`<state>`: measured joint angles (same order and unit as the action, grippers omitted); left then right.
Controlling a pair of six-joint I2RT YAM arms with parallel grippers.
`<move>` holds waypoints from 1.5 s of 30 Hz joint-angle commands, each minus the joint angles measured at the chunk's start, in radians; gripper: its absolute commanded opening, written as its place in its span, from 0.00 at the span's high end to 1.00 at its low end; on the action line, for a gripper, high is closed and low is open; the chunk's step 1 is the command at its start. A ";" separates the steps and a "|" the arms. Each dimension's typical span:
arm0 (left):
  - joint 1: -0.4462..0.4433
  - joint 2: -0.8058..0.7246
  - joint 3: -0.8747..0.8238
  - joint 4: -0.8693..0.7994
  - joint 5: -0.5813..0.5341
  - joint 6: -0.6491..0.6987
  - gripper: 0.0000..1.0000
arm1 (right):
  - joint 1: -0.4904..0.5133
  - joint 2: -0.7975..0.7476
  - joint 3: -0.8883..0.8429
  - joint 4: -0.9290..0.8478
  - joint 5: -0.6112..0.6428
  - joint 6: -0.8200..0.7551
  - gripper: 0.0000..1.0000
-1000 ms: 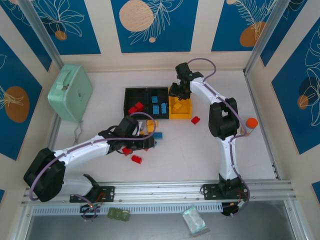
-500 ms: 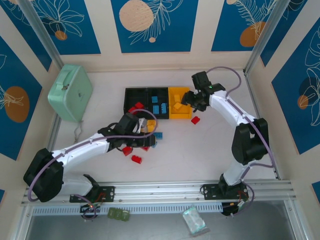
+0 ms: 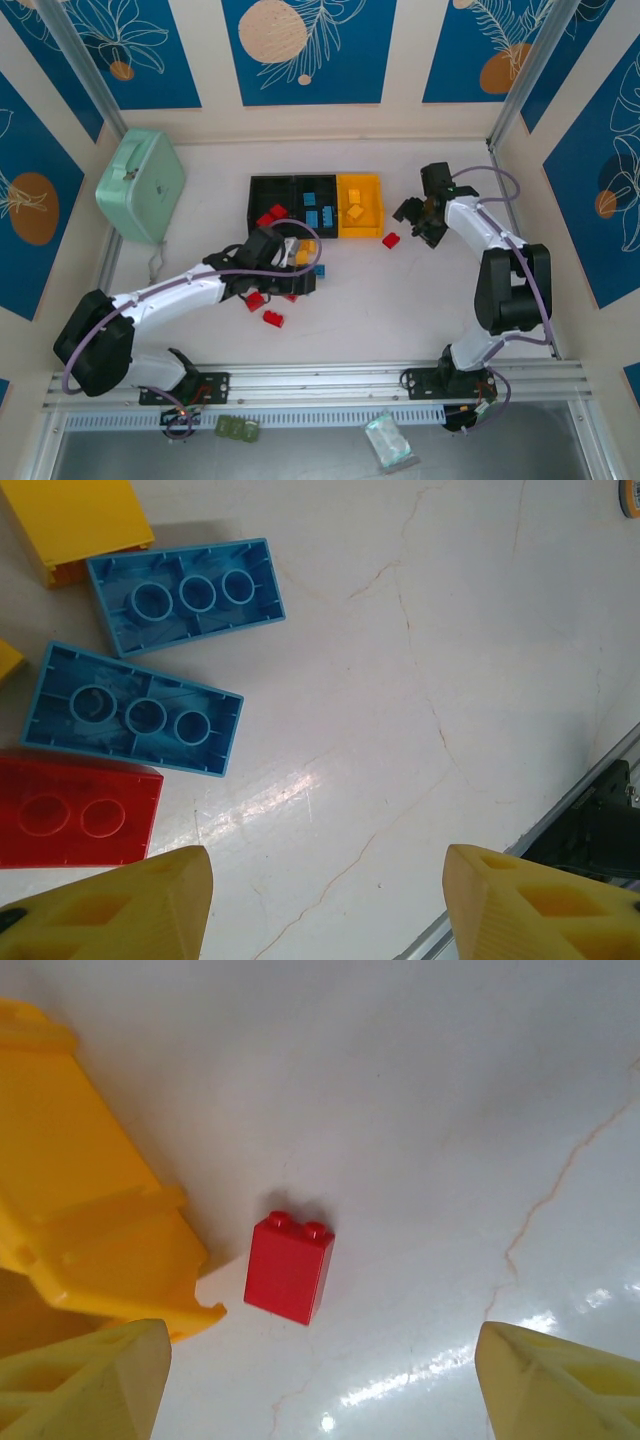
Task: Sort the legos into containers by color
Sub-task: Pick up the lego from the middle-right of the table.
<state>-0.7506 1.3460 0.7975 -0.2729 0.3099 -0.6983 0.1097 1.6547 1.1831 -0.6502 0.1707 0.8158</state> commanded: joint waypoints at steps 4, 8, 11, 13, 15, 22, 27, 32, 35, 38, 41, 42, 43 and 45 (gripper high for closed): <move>-0.013 0.003 -0.002 0.014 0.008 0.000 0.38 | 0.002 0.119 0.042 0.016 -0.069 0.056 0.20; -0.012 0.003 -0.018 0.024 0.006 -0.006 0.38 | 0.006 0.170 0.062 0.024 -0.081 0.061 0.20; -0.013 0.008 -0.031 0.034 0.005 -0.013 0.38 | 0.012 0.204 0.078 0.024 -0.092 0.059 0.20; -0.013 0.008 -0.036 0.040 0.005 -0.015 0.38 | 0.013 0.221 0.081 0.029 -0.101 0.061 0.21; -0.012 0.012 -0.039 0.041 0.003 -0.017 0.38 | 0.013 0.237 0.088 0.034 -0.110 0.059 0.21; -0.012 0.019 -0.044 0.042 -0.003 -0.020 0.38 | 0.014 0.304 0.121 0.017 -0.132 0.059 0.28; -0.012 0.018 -0.053 0.049 -0.007 -0.024 0.39 | 0.020 0.309 0.104 0.017 -0.132 0.052 0.44; -0.012 0.021 -0.057 0.052 -0.005 -0.026 0.39 | 0.030 0.283 0.072 0.002 -0.110 0.033 0.45; -0.012 0.019 -0.058 0.052 -0.007 -0.026 0.39 | 0.032 0.251 0.040 0.000 -0.108 0.020 0.48; -0.013 0.019 -0.068 0.063 -0.010 -0.030 0.39 | 0.055 0.222 0.015 -0.004 -0.106 0.008 0.48; -0.012 0.027 -0.073 0.078 -0.005 -0.041 0.39 | 0.082 0.211 0.012 -0.018 -0.091 0.005 0.47; -0.012 0.029 -0.075 0.082 -0.001 -0.043 0.39 | 0.090 0.207 0.008 -0.020 -0.088 0.008 0.47; -0.012 0.030 -0.076 0.084 0.000 -0.046 0.39 | 0.096 0.204 0.004 -0.021 -0.088 0.010 0.46; -0.012 0.027 -0.077 0.082 -0.002 -0.046 0.40 | 0.110 0.193 -0.009 -0.016 -0.088 0.018 0.45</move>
<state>-0.7513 1.3678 0.7353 -0.2104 0.3092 -0.7330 0.1879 1.8740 1.2102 -0.6155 0.1314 0.8268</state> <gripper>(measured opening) 0.606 0.547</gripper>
